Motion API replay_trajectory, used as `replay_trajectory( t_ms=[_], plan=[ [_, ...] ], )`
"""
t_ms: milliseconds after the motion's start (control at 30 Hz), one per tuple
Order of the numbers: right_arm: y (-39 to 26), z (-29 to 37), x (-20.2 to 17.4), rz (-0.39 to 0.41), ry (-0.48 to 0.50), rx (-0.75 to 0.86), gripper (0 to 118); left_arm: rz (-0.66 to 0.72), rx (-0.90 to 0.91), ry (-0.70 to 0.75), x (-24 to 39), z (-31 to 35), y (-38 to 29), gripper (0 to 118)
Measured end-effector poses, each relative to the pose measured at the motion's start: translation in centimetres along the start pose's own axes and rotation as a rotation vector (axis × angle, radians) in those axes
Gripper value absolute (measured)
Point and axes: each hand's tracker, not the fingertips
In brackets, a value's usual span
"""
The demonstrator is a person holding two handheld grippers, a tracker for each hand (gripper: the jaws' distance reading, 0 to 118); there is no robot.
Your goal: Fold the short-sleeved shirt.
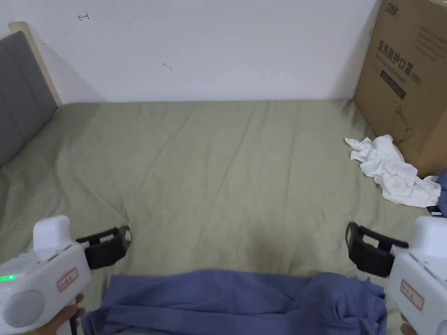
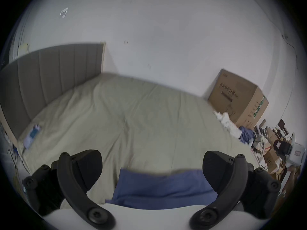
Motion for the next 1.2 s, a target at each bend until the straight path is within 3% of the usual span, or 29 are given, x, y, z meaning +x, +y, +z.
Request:
replay_trajectory(
  t_ms=[200,267,333,367,400,433,500,633,933,1200],
  plan=[
    [2.9,0.4,-3.2,0.124,-0.059,0.161,111,-0.048,0.146,-0.010,3.2,0.7,2.9,118],
    [3.1,0.4,-4.0,0.132,-0.082,0.176,110,-0.059,0.187,0.011,4.2,0.7,3.1,118],
    [3.2,0.3,-4.4,0.130,-0.072,0.183,102,-0.059,0.229,0.026,5.0,0.8,3.0,118],
    [3.2,0.3,-4.5,0.128,-0.067,0.185,90,-0.063,0.256,0.049,5.4,0.9,2.8,116],
    [3.3,0.2,-4.7,0.125,-0.067,0.176,65,-0.064,0.254,0.063,5.6,0.9,2.8,99],
    [3.2,0.1,-4.8,0.127,-0.072,0.164,46,-0.068,0.251,0.066,5.9,0.9,2.7,74],
    [2.9,-0.1,-5.1,0.135,-0.092,0.162,5,-0.073,0.281,0.056,6.1,1.0,2.2,5],
    [2.7,0.1,-4.8,0.103,-0.059,0.174,2,-0.056,0.246,-0.030,6.0,1.0,2.0,5],
    [2.4,-0.4,-5.2,0.109,-0.046,0.146,2,-0.082,0.178,-0.035,5.2,0.3,1.7,5],
    [1.8,-1.4,-5.2,0.102,-0.027,0.109,2,0.233,-0.158,-0.252,-1.8,-3.6,-0.3,5]
  ],
)
